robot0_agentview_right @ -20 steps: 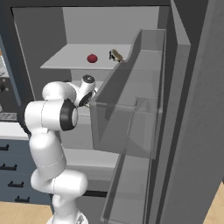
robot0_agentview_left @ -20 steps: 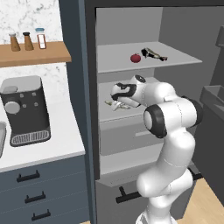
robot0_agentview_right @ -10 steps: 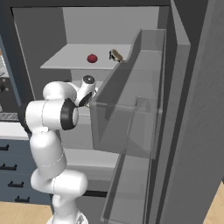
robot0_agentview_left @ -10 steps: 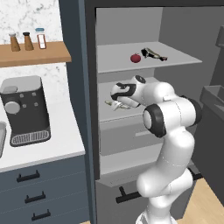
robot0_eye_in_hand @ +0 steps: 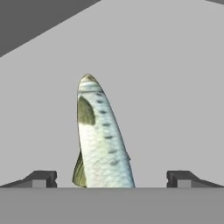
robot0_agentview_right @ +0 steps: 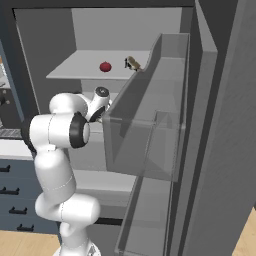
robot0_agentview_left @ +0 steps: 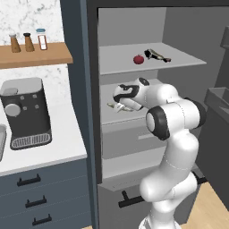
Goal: Place one tomato and one fish in each tupperware on the nearby counter, to pack two identical lunches.
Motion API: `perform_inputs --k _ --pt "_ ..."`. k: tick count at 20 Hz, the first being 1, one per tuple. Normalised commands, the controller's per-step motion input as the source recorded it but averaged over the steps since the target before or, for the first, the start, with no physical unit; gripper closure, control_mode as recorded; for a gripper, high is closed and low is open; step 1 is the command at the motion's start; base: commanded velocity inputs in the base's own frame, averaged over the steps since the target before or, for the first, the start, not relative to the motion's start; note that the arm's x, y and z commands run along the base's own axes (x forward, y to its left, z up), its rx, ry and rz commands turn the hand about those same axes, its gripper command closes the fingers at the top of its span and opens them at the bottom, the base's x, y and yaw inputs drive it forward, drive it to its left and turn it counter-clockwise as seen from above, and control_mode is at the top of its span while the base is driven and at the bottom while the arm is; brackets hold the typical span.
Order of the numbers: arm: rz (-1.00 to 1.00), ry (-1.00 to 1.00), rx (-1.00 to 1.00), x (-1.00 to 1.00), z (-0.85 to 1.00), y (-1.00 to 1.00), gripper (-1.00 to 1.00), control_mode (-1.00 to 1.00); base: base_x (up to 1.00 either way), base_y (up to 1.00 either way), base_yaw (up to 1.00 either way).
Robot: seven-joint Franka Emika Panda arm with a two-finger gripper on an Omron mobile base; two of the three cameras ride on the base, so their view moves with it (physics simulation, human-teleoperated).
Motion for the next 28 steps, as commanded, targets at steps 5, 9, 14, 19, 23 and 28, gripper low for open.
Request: perform_inputs --k 5,9,14,19,23,28 --pt "0.00 0.00 0.00 0.00 0.00 0.00 1.00 -1.00 0.00 0.00 0.00" --pt "0.00 0.00 0.00 0.00 0.00 0.00 1.00 -1.00 0.00 0.00 0.00" --pt "0.00 -0.01 0.00 -0.13 0.00 0.00 1.00 -1.00 0.00 0.00 0.00" --pt "-0.01 -0.08 0.00 -0.68 0.06 -0.13 1.00 -1.00 0.00 0.00 0.00" --pt "-0.04 0.00 -0.01 -0.70 0.35 -0.14 1.00 -1.00 0.00 0.00 0.00" --pt "-0.02 0.12 -0.05 -0.53 0.57 -0.08 1.00 -1.00 0.00 0.00 0.00"
